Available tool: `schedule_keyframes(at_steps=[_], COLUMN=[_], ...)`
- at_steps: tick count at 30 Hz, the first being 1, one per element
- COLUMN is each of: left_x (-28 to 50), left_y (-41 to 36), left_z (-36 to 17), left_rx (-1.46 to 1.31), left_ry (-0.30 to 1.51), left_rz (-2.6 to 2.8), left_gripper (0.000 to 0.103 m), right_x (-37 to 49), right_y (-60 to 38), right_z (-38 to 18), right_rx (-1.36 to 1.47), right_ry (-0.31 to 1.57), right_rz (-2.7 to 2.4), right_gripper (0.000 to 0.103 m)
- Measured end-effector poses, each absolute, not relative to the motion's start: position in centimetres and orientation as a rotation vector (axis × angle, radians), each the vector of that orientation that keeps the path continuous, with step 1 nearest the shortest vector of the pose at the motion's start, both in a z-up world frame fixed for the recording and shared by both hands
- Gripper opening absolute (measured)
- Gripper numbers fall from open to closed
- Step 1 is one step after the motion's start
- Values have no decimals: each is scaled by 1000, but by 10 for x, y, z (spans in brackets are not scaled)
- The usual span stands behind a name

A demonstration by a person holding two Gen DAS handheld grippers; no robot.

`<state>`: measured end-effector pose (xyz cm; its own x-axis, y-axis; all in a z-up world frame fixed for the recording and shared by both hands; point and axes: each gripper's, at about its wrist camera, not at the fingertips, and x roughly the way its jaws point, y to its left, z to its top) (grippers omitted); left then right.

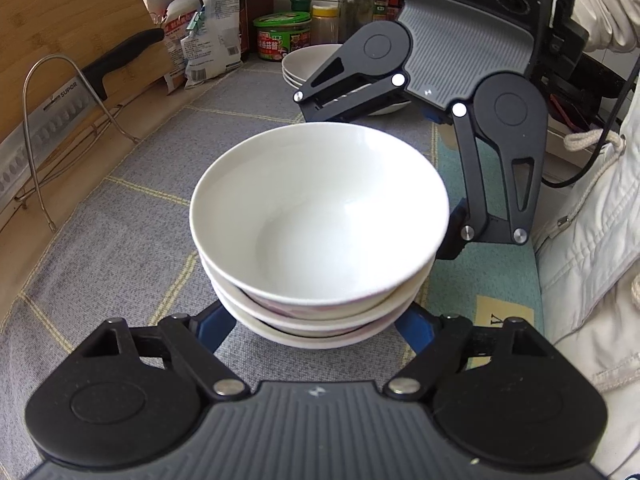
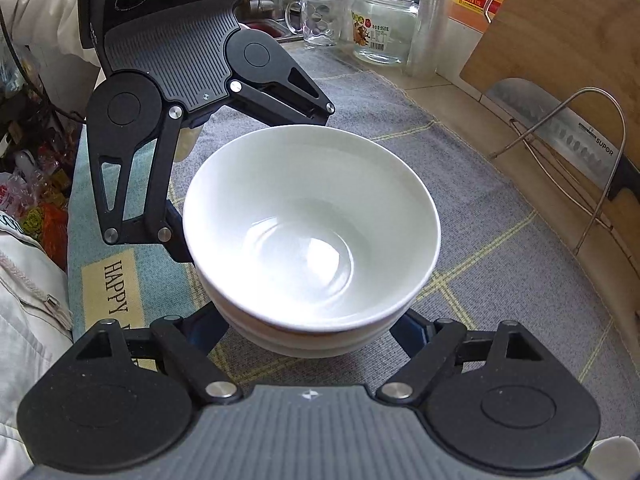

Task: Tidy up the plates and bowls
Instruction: 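Lift and carry the bowl stack with both tools toward the plate stack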

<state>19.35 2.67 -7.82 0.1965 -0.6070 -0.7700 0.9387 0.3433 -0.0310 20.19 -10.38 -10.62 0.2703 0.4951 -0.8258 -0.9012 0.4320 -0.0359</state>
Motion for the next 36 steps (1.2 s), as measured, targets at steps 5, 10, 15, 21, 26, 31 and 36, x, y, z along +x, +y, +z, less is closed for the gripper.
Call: schedule_keyframes(at_steps=[5, 10, 15, 21, 26, 31, 36], left_x=[195, 195, 197, 198, 199, 198, 195], left_y=[27, 26, 25, 23, 22, 21, 19], left_z=[-79, -78, -77, -78, -77, -76, -74], left_rx=[512, 519, 521, 522, 515, 514, 538], left_ry=[784, 791, 801, 810, 829, 840, 825], left_rz=[-1164, -1170, -1173, -1169, -1163, -1170, -1168], left_gripper=[85, 85, 85, 85, 85, 85, 85], right_x=[202, 204, 204, 205, 203, 199, 195], right_y=[-105, -104, -103, -101, -101, -102, -102], right_z=[-106, -106, -106, -104, -103, -100, -98], right_rx=[-565, -562, -568, -569, -566, -567, -573], right_ry=[845, 853, 858, 865, 866, 869, 868], right_rz=[1011, 1014, 1010, 1004, 987, 983, 970], right_gripper=[89, 90, 90, 90, 90, 89, 89])
